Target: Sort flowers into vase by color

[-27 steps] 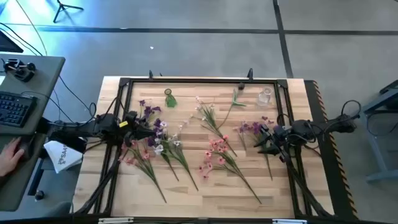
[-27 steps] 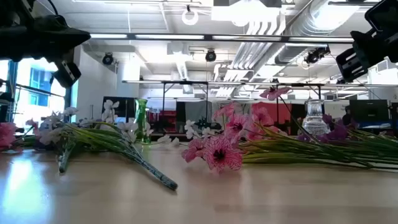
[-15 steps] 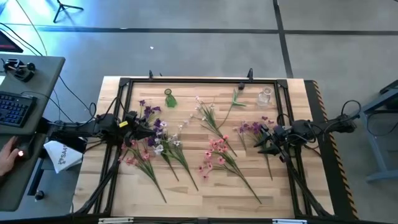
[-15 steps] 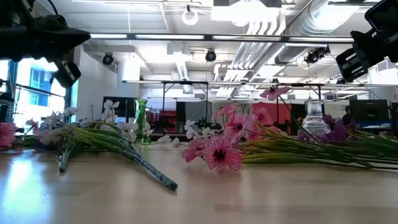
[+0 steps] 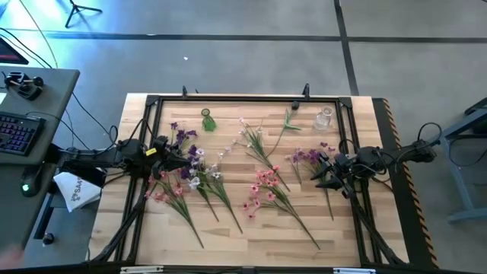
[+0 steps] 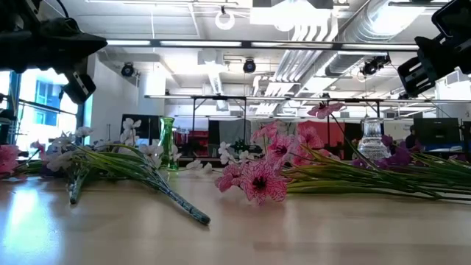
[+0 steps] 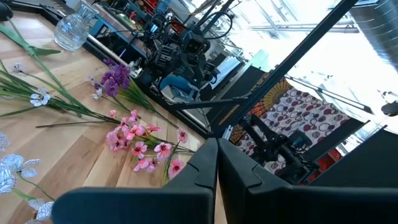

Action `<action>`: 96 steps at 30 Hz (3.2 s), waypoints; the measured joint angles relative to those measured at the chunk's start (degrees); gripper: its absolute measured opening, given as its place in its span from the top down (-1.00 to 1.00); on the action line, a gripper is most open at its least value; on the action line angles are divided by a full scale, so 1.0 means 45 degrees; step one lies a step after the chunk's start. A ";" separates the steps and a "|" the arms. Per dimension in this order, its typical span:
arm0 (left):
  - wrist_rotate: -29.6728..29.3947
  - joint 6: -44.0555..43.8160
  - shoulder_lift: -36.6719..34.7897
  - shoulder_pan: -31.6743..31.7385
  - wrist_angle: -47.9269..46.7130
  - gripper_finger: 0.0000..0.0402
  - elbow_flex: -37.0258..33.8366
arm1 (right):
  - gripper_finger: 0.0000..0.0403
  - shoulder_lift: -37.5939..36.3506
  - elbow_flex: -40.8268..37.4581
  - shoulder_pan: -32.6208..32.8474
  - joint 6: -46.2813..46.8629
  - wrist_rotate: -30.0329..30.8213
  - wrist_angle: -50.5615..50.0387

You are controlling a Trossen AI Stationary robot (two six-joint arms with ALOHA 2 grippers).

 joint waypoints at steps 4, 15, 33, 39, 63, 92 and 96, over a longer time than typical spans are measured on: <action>0.0002 0.0000 0.0000 0.0000 0.0000 1.00 0.0000 | 0.29 0.0003 0.0000 -0.0003 0.0000 0.0004 0.0000; 0.0000 0.0000 0.0000 0.0001 0.0000 1.00 0.0000 | 0.29 -0.0001 0.0000 -0.0001 0.0000 0.0000 -0.0001; 0.0003 0.0000 0.0000 0.0000 0.0000 1.00 0.0000 | 0.29 0.0004 0.0000 -0.0002 0.0002 0.0000 -0.0001; 0.0004 0.0000 -0.0001 0.0000 0.0000 1.00 0.0000 | 0.29 -0.0001 0.0000 0.0001 0.0000 0.0000 -0.0003; -0.3510 0.3895 -0.0001 0.0005 0.0005 1.00 0.0000 | 0.29 -0.0010 -0.0039 -0.0011 0.1322 0.8428 0.4226; -0.3876 0.3900 0.0000 0.0000 0.0005 1.00 0.0000 | 0.29 1.1661 0.9195 0.0342 0.9072 0.6553 -1.2528; -0.3900 0.3883 0.0000 0.0000 0.0143 1.00 0.0000 | 0.12 1.3889 1.0096 0.0307 0.9839 0.4508 -1.4589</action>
